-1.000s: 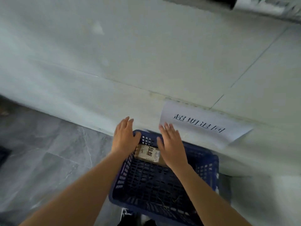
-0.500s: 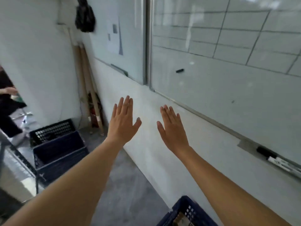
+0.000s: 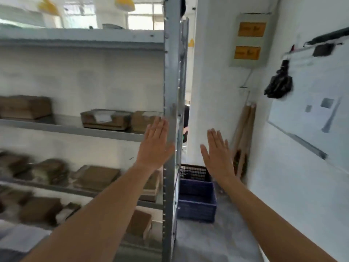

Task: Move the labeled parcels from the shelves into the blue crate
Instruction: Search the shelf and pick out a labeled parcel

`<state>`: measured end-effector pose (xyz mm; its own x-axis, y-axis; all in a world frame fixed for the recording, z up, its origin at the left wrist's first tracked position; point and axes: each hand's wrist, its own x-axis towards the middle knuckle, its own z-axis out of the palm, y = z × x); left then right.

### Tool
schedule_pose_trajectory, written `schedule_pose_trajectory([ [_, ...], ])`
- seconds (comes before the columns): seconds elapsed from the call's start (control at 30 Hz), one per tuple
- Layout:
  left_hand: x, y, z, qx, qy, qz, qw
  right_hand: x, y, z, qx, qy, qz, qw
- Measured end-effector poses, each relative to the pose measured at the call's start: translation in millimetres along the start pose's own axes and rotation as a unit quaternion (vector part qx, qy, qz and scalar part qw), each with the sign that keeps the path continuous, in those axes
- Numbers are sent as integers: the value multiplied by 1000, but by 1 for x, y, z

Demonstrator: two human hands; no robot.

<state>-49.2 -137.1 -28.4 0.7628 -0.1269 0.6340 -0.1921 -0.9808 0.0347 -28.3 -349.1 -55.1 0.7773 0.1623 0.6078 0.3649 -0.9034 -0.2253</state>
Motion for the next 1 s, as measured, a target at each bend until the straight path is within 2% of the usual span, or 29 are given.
schedule_pose_trajectory([
  [0.23, -25, -160, -50, 129, 16, -112, 985, 73, -150, 72, 82, -27, -141, 986],
  [0.6, -61, -312, -103, 233, 54, -297, 924, 157, -320, 152, 163, -52, -276, 946],
  [0.8, -86, -380, -124, 263, 46, -340, 902, 175, -401, 189, 183, -74, -304, 932],
  [1.0, -89, -456, -144, 294, 50, -338, 893, 200, -475, 221, 189, -60, -310, 930],
])
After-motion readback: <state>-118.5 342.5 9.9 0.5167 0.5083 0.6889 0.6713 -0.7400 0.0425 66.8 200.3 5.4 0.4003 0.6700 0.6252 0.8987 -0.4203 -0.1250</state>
